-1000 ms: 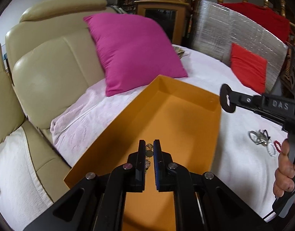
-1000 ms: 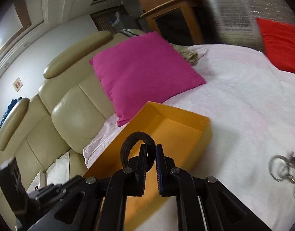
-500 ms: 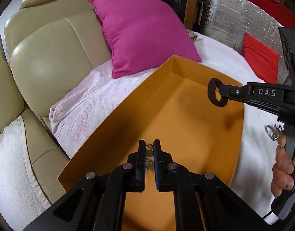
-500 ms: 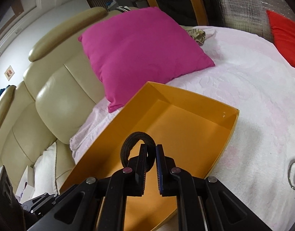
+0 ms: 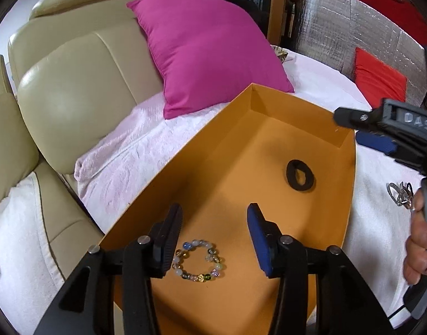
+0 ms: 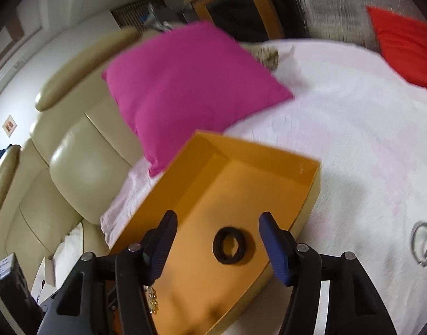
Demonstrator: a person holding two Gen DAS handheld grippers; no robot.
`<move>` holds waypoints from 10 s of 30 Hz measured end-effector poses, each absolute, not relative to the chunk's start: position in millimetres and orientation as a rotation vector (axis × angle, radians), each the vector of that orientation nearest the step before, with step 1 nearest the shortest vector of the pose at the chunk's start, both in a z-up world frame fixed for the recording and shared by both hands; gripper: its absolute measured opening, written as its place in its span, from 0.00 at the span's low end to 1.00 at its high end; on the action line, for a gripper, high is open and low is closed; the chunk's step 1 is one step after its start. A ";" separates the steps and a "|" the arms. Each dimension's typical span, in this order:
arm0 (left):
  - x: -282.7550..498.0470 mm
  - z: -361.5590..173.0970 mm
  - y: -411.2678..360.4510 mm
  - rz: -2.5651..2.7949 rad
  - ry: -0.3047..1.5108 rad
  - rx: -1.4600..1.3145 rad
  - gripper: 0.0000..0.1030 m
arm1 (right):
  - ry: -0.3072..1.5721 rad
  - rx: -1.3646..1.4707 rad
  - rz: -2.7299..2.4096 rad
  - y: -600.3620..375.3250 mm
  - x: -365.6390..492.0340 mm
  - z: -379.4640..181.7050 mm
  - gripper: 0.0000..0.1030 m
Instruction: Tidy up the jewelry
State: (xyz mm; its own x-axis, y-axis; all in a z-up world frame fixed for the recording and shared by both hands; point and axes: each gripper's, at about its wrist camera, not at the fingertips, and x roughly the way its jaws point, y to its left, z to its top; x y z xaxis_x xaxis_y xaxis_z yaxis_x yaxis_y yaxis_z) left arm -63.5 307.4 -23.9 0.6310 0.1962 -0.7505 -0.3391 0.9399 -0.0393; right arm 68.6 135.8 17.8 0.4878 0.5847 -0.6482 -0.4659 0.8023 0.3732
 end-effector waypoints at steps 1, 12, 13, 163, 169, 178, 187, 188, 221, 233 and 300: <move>-63.8 -21.8 305.9 0.308 0.832 -0.184 0.48 | 0.831 0.158 0.639 130.5 66.9 22.4 0.63; -65.3 15.2 254.8 0.267 0.779 -0.084 0.51 | 0.737 0.238 0.531 14.9 49.8 48.7 0.63; -65.3 20.7 246.1 0.259 0.769 -0.066 0.52 | 0.728 0.252 0.515 -2.3 48.1 50.9 0.63; 100.2 -60.7 -21.6 -0.533 0.987 -0.011 0.45 | 0.994 0.624 0.111 -302.1 54.3 -54.5 0.49; 95.2 -67.0 -28.3 -0.532 1.022 -0.020 0.53 | 0.999 0.615 0.111 -298.5 54.4 -56.1 0.52; 114.1 -80.6 -19.3 -0.395 1.071 -0.147 0.35 | 1.000 0.615 0.118 -300.3 53.8 -57.0 0.52; 113.9 -83.5 -9.5 -0.376 1.072 -0.192 0.23 | 0.993 0.616 0.117 -304.4 51.4 -55.9 0.52; 113.4 -83.2 -9.0 -0.374 1.072 -0.190 0.23 | 0.992 0.615 0.118 -304.1 51.3 -55.6 0.52; 74.9 -22.0 71.8 -0.444 0.878 -0.288 0.12 | 0.991 0.459 0.001 -265.8 81.0 -57.9 0.45; 67.4 -15.4 79.8 -0.431 0.838 -0.304 0.12 | 0.906 0.172 -0.094 -244.5 69.1 -45.6 0.10; -83.1 71.8 188.6 0.046 0.605 -0.184 0.12 | 0.675 0.174 0.370 -58.3 -42.5 13.8 0.10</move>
State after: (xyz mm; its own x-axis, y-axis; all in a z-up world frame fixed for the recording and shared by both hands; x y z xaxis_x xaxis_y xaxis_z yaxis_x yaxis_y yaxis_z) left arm -83.1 188.6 71.8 0.8223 -0.0112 -0.5690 -0.0964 0.9826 -0.1586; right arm -42.5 -58.3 13.8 0.7187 0.3888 -0.5765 -0.2774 0.9205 0.2751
